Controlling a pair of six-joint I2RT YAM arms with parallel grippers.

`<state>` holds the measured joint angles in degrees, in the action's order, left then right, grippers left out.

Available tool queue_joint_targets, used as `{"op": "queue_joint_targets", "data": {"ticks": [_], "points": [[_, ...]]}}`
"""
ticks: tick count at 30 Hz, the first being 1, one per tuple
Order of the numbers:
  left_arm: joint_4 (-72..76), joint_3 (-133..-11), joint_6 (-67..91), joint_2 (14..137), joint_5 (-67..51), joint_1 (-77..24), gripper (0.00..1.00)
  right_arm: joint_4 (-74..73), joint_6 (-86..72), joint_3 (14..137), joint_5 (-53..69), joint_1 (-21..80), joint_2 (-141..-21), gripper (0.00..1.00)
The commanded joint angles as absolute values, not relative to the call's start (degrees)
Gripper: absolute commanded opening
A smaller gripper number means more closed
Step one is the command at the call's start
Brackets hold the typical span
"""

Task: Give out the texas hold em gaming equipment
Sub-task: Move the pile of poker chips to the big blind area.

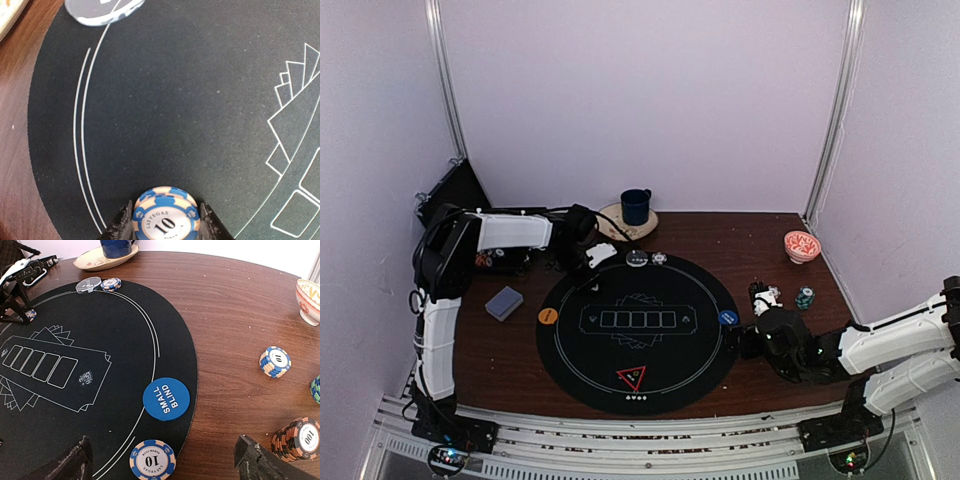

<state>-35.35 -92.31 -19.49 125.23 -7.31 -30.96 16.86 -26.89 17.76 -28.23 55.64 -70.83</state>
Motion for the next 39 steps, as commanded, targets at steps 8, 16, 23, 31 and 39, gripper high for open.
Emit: {"op": "queue_joint_targets", "data": {"ticks": [8,16,23,31,39], "points": [[-36.2,-88.0,-17.5,123.0,0.6,-26.9,0.19,16.2,-26.4,19.3,-28.5,56.4,-70.7,1.00],[-36.1,-88.1,-16.7,122.2,1.5,-26.4,0.18,16.2,-26.4,19.4,-28.7,56.5,-71.0,1.00],[-36.2,-86.6,-16.2,120.1,0.9,-24.2,0.18,16.1,-26.3,19.4,-28.7,56.7,-71.0,1.00],[-36.2,-82.9,-16.6,117.0,-0.1,-23.6,0.18,16.0,-26.2,19.5,-28.9,57.0,-71.2,1.00],[-35.9,-78.5,-16.9,113.9,-1.2,-22.8,0.18,16.0,-26.2,19.6,-28.9,57.1,-71.4,1.00]]}}
